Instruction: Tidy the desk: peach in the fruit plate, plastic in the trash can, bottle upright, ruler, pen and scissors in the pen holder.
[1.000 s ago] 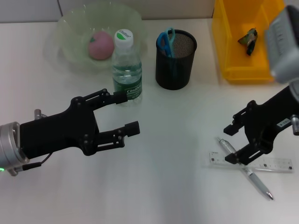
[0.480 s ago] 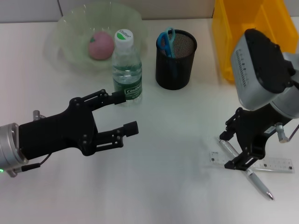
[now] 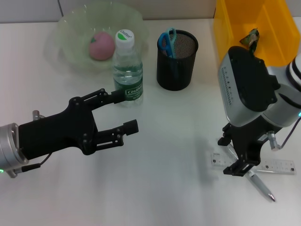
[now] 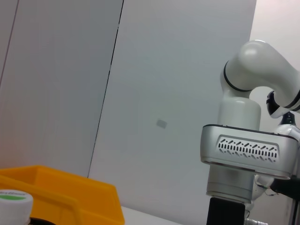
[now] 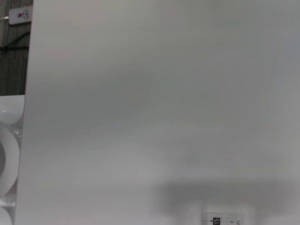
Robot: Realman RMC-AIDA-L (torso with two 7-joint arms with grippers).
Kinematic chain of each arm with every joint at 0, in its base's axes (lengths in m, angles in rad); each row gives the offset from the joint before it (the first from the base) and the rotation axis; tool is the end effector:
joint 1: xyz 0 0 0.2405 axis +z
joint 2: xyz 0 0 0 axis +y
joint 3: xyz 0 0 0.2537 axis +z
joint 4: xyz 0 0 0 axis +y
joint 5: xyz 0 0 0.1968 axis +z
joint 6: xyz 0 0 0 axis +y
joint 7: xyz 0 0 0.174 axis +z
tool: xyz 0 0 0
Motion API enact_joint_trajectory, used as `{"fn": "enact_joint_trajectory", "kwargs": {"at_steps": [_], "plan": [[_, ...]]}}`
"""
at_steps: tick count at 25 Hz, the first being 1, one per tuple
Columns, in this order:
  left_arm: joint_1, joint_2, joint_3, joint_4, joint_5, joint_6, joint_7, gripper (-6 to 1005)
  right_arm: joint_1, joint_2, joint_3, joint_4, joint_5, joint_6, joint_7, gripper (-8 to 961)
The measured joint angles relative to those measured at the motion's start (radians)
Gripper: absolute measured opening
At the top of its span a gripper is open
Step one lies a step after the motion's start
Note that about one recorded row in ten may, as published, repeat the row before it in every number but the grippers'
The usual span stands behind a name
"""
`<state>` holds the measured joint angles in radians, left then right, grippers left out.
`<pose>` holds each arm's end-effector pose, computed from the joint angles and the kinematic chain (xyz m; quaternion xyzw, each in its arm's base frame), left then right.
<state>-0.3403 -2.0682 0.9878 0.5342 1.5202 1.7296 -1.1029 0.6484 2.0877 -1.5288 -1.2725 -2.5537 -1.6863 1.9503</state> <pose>-0.2283 0.2640 -0.0285 -0.9007 -0.1452 -0.3964 0.1029 0.1926 0.3097 -0.0571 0.9657 -0.0063 0.2592 0.0161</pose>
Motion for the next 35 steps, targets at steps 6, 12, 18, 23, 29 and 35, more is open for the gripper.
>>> {"fn": "enact_joint_trajectory", "kwargs": {"at_steps": [6, 12, 18, 23, 29, 35], "plan": [[-0.003, 0.0, 0.0, 0.0, 0.0, -0.002, 0.0, 811, 0.001, 0.002, -0.037, 0.014, 0.001, 0.035, 0.014, 693], [-0.001, 0.001, 0.0, 0.0, 0.0, -0.009, 0.0, 811, 0.005, 0.002, -0.073, 0.032, 0.003, 0.062, 0.036, 690], [-0.002, 0.0, 0.0, 0.0, 0.0, -0.014, 0.0, 811, 0.005, 0.002, -0.094, 0.06, 0.004, 0.087, 0.043, 688], [-0.003, 0.0, 0.0, 0.0, 0.0, -0.016, 0.0, 811, 0.005, 0.002, -0.106, 0.064, 0.004, 0.099, 0.053, 686], [0.0, 0.0, 0.0, 0.0, 0.0, -0.016, 0.0, 811, 0.006, 0.002, -0.139, 0.076, 0.0, 0.109, 0.054, 614], [0.001, 0.0, 0.0, 0.0, 0.0, -0.016, 0.0, 811, 0.002, 0.002, -0.135, 0.07, -0.001, 0.117, 0.055, 473]]}}
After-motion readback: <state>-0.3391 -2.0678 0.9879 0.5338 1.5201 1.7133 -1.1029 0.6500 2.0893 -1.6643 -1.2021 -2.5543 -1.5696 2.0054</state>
